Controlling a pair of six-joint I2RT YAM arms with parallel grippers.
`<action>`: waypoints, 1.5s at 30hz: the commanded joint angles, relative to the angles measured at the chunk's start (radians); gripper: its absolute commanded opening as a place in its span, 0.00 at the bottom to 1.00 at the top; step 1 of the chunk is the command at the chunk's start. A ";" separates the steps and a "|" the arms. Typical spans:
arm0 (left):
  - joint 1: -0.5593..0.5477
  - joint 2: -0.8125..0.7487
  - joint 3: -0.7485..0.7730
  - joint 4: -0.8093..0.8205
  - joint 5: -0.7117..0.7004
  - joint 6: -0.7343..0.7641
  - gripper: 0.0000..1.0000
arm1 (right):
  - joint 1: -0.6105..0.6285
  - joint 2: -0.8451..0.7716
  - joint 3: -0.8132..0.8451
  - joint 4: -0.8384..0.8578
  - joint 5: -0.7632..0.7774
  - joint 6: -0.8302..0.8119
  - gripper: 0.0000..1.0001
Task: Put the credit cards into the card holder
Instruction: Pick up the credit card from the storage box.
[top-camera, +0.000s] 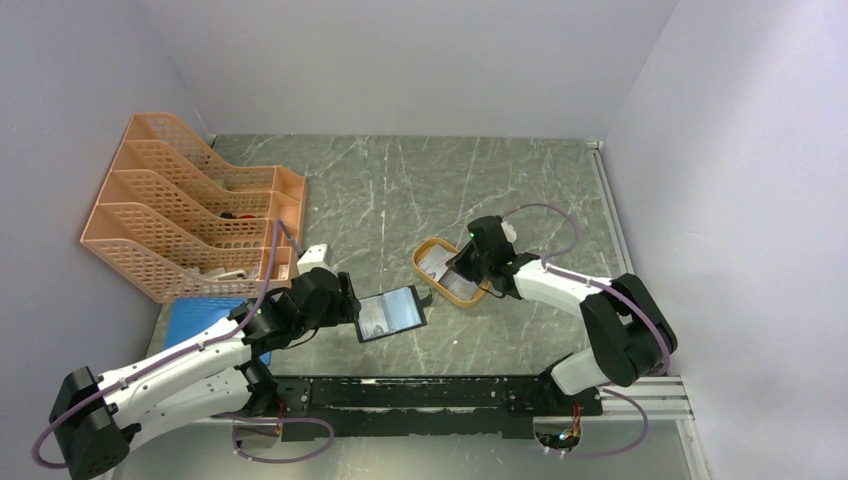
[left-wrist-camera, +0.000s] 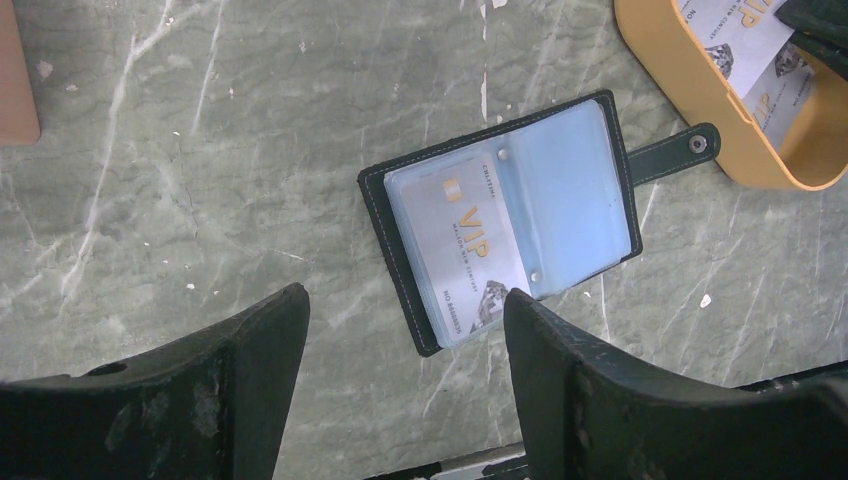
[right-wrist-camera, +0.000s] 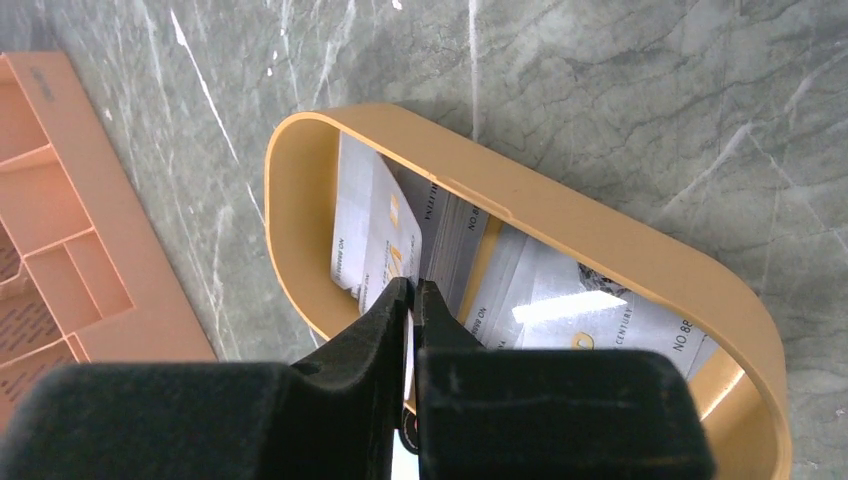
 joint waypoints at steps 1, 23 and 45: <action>0.005 -0.005 0.003 0.007 0.002 -0.003 0.75 | -0.002 -0.024 0.007 -0.049 -0.001 -0.010 0.05; 0.004 -0.016 0.017 -0.003 -0.017 0.001 0.75 | -0.017 -0.160 0.118 -0.209 -0.041 0.066 0.00; 0.004 -0.144 0.120 -0.115 -0.076 0.071 0.76 | -0.214 -0.308 0.189 -0.287 -0.848 0.059 0.00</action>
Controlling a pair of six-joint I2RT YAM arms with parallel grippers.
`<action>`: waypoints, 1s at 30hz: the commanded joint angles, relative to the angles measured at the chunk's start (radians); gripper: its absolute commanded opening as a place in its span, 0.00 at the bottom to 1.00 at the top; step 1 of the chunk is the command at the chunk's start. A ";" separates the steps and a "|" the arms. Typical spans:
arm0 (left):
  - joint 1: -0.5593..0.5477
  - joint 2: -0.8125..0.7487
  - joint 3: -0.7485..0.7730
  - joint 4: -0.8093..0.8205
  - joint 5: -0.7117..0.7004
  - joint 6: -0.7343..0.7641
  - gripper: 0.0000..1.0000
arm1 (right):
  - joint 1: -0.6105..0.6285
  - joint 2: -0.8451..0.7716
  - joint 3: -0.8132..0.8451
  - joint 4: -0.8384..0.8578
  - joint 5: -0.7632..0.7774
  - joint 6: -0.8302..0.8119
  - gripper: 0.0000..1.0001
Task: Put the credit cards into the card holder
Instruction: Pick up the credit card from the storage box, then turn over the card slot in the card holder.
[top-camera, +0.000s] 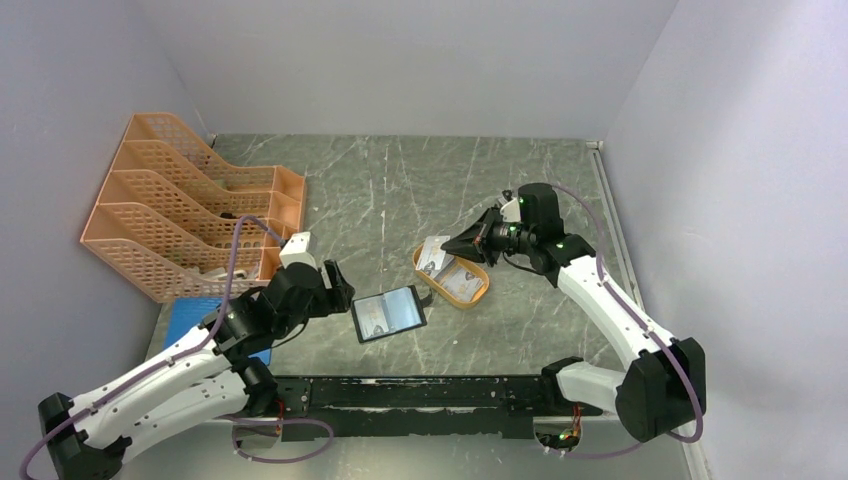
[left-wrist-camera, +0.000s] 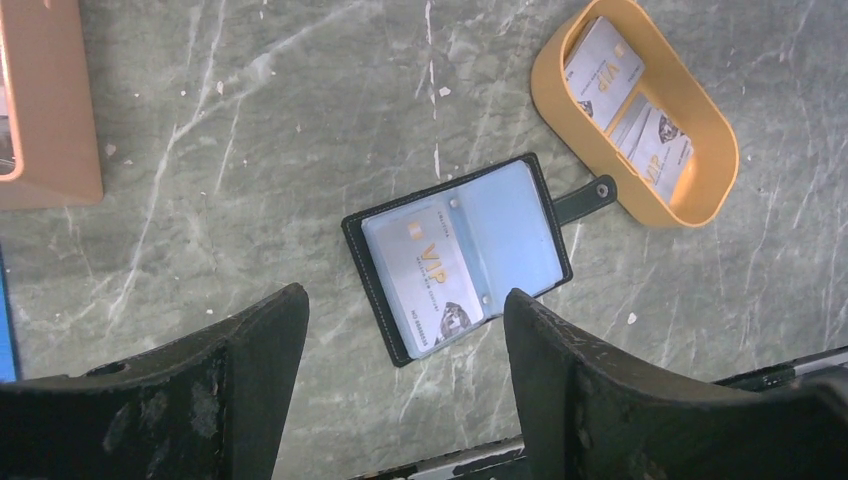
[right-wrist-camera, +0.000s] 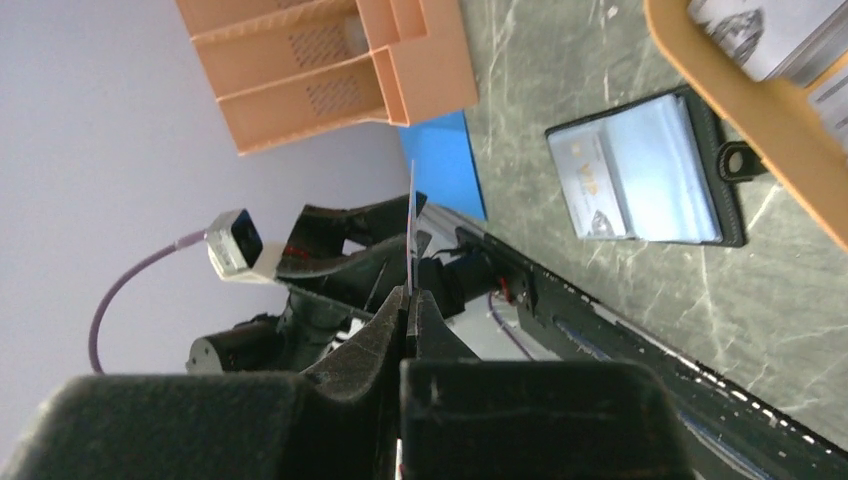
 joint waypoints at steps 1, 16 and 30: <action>0.005 -0.010 0.016 -0.029 -0.013 0.031 0.76 | -0.005 -0.017 -0.014 0.024 -0.121 0.017 0.00; -0.015 0.161 -0.053 0.180 0.248 0.103 0.80 | 0.198 0.029 -0.030 -0.187 0.141 -0.587 0.00; -0.071 0.306 -0.077 0.084 0.043 -0.032 0.78 | 0.306 0.237 -0.135 -0.028 0.209 -0.563 0.00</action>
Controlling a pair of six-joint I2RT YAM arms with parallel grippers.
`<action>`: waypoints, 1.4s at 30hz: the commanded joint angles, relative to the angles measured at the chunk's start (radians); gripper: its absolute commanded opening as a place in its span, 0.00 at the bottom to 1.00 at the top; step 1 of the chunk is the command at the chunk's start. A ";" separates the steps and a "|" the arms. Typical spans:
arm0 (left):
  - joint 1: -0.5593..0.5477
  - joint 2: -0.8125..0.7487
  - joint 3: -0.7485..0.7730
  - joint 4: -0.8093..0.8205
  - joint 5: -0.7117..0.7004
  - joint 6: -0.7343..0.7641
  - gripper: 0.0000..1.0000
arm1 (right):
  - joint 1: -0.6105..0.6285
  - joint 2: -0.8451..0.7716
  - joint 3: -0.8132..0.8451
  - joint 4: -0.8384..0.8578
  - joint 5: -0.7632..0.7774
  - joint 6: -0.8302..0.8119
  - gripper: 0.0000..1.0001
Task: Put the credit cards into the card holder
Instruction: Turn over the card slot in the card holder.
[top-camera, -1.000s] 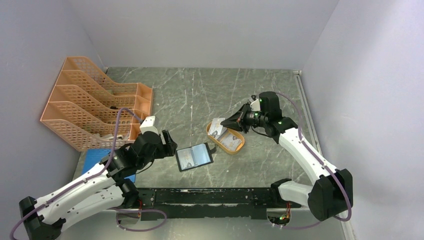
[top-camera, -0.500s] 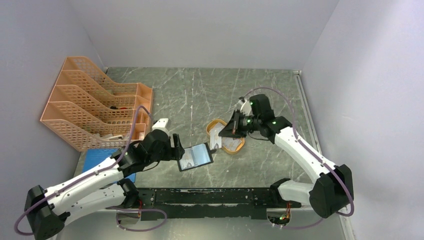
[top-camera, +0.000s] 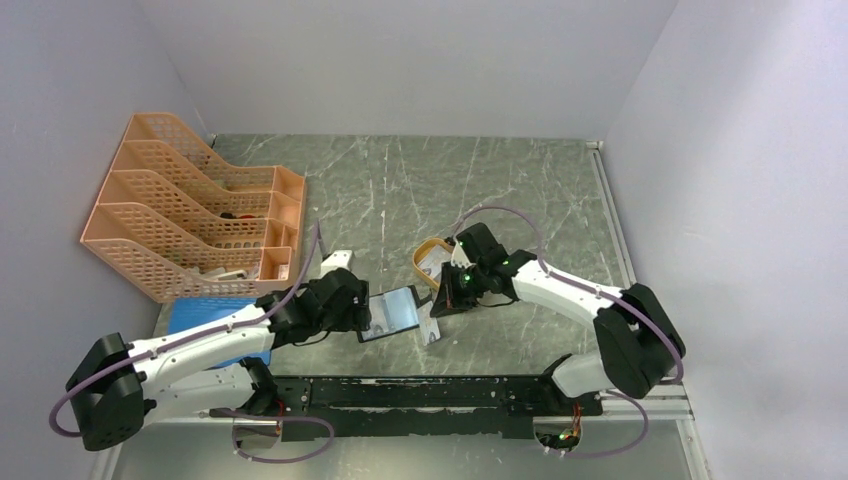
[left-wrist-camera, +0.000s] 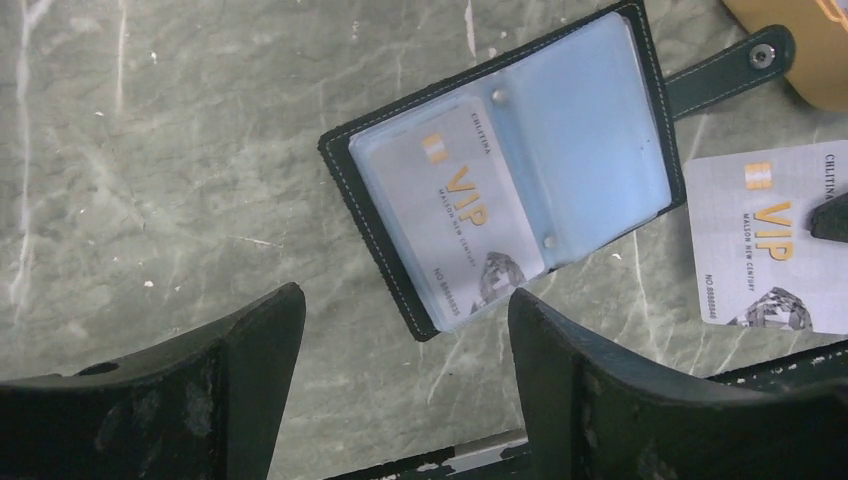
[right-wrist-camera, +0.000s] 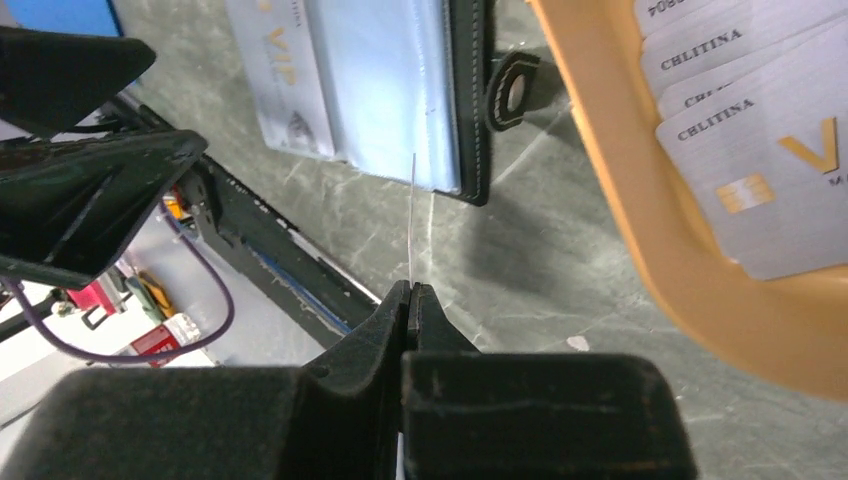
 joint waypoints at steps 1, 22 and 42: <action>-0.002 -0.021 -0.032 -0.013 -0.059 -0.050 0.77 | 0.005 0.043 -0.013 0.046 0.034 -0.036 0.00; 0.037 0.148 -0.043 0.123 -0.037 0.016 0.70 | 0.061 0.106 -0.061 0.140 0.011 0.026 0.00; 0.059 0.048 0.087 0.139 0.100 0.067 0.78 | 0.072 0.058 -0.084 0.310 -0.028 0.110 0.00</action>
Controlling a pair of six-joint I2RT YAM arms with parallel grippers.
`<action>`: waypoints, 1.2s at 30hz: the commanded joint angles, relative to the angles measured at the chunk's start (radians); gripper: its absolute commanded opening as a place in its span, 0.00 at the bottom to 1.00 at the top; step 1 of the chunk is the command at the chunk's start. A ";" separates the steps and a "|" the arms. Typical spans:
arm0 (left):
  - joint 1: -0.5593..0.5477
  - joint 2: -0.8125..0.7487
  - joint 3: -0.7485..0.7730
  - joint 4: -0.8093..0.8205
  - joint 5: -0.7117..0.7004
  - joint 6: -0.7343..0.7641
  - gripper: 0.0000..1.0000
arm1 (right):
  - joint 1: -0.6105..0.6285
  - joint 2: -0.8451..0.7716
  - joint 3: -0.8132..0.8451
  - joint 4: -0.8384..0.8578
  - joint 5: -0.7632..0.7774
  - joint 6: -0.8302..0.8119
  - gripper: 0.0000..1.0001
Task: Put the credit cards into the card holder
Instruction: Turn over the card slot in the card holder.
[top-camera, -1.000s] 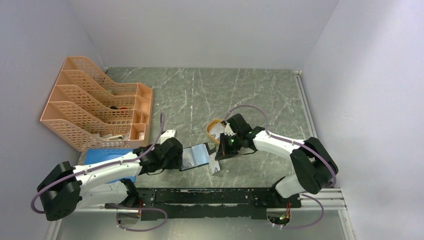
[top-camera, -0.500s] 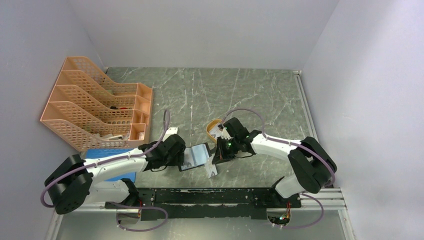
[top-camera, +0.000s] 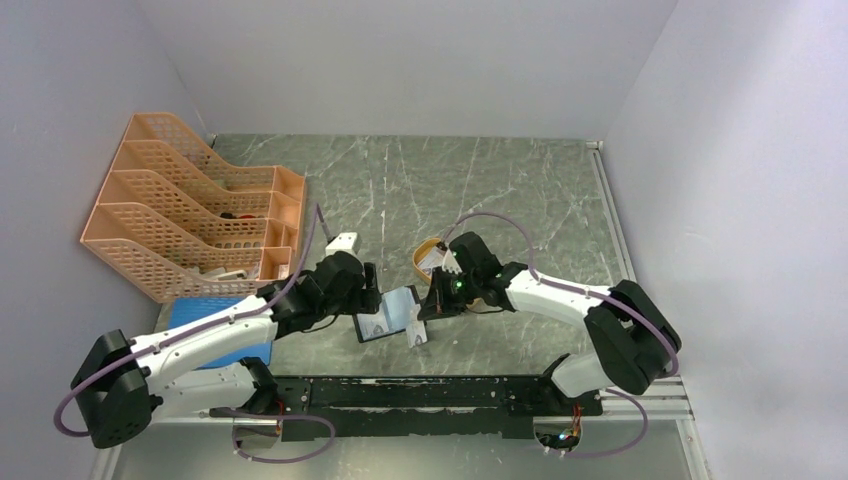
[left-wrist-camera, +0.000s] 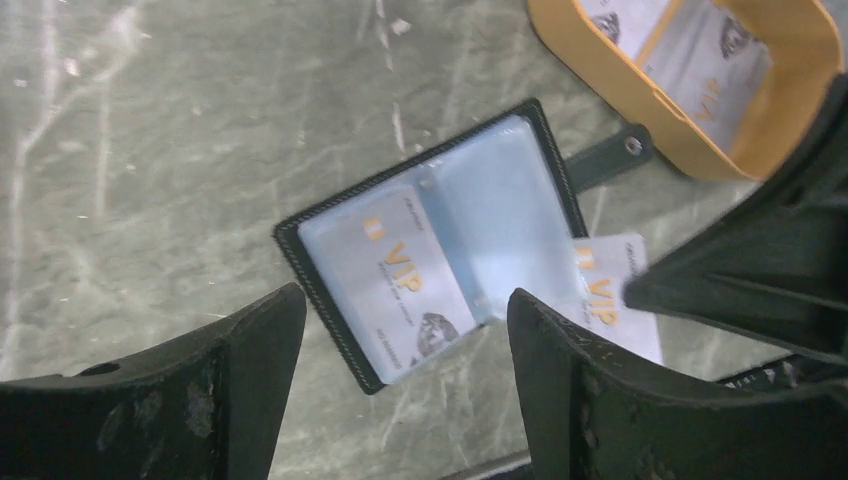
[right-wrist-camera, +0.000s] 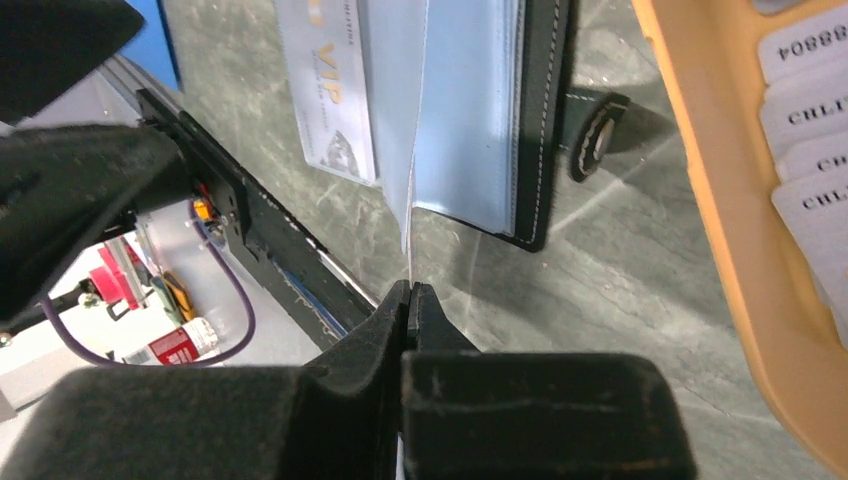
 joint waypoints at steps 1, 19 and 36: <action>0.005 0.021 0.005 0.080 0.131 0.008 0.78 | 0.005 0.019 0.000 0.092 -0.040 0.024 0.00; 0.005 0.114 -0.015 0.177 0.225 -0.031 0.77 | 0.063 0.076 0.059 0.130 -0.071 0.012 0.00; 0.008 0.216 -0.014 0.147 0.146 -0.038 0.24 | 0.071 0.064 0.059 0.087 -0.057 -0.016 0.00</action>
